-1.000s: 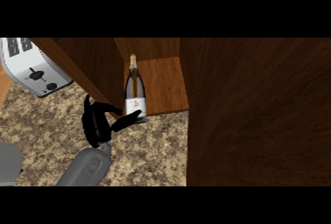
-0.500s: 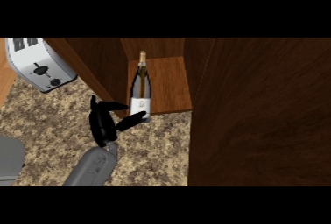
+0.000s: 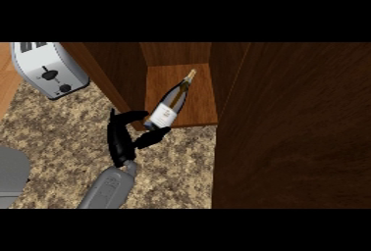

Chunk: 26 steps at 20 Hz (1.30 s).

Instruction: Pick up the wine, place it into the cabinet and close the cabinet

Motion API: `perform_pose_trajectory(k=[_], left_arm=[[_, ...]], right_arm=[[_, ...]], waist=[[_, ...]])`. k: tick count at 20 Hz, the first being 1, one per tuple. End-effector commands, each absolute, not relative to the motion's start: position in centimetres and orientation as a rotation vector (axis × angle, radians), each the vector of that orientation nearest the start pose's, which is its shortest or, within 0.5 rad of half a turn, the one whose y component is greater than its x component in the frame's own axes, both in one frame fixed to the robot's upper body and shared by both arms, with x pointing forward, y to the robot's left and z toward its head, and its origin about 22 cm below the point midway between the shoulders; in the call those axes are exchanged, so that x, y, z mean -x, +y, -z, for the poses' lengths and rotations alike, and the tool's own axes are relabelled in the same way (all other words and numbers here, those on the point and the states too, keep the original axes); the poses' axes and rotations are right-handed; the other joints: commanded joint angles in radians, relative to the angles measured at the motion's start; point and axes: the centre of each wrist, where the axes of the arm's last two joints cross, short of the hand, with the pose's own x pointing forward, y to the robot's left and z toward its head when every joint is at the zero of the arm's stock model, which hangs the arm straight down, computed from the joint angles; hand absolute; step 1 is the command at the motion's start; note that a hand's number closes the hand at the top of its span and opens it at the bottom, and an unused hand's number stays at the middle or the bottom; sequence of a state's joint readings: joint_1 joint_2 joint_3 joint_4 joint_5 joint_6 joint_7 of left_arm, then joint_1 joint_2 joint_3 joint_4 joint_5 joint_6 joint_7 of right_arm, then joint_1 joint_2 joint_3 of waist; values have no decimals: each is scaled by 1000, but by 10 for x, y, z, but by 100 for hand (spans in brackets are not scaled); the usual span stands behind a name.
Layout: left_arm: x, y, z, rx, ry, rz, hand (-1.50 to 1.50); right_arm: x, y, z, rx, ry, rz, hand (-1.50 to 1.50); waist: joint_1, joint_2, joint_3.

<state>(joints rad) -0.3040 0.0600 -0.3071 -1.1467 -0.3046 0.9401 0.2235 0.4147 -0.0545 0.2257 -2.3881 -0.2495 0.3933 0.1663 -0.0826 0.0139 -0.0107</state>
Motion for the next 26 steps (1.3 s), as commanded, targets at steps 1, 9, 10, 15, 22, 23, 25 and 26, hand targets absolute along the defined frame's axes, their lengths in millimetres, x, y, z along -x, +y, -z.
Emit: perform_pose_trajectory(k=[1,9,10,15,22,23,25,26], left_arm=[[-323,89,-53,-485,-1775,-85,-150],[-312,86,-54,-307,-1822,-44,-150],[-311,84,-63,-262,-1841,-43,-150],[-287,83,-57,-121,-1866,-79,-150],[-270,115,-48,2,-1895,-49,-150],[-262,116,-44,12,-1892,-29,-150],[-258,128,-44,0,-1902,-11,-150],[-241,132,-49,20,-1879,-26,-150]], right_arm=[[-116,-221,-131,-519,-1859,-294,-150],[-112,-221,-138,-488,-1869,-281,-150],[-111,-222,-136,-473,-1870,-270,-150],[-107,-223,-141,-445,-1867,-263,-150],[-99,-226,-149,-371,-1864,-269,-150],[-92,-222,-163,-366,-1863,-260,-150],[-81,-226,-167,-383,-1863,-259,-150],[-83,-227,-169,-368,-1855,-278,-150]], waist=[[-14,-12,5],[19,-17,6],[20,-22,7],[52,-21,7],[76,-17,10],[79,-17,9],[73,-19,10],[81,-20,10]])
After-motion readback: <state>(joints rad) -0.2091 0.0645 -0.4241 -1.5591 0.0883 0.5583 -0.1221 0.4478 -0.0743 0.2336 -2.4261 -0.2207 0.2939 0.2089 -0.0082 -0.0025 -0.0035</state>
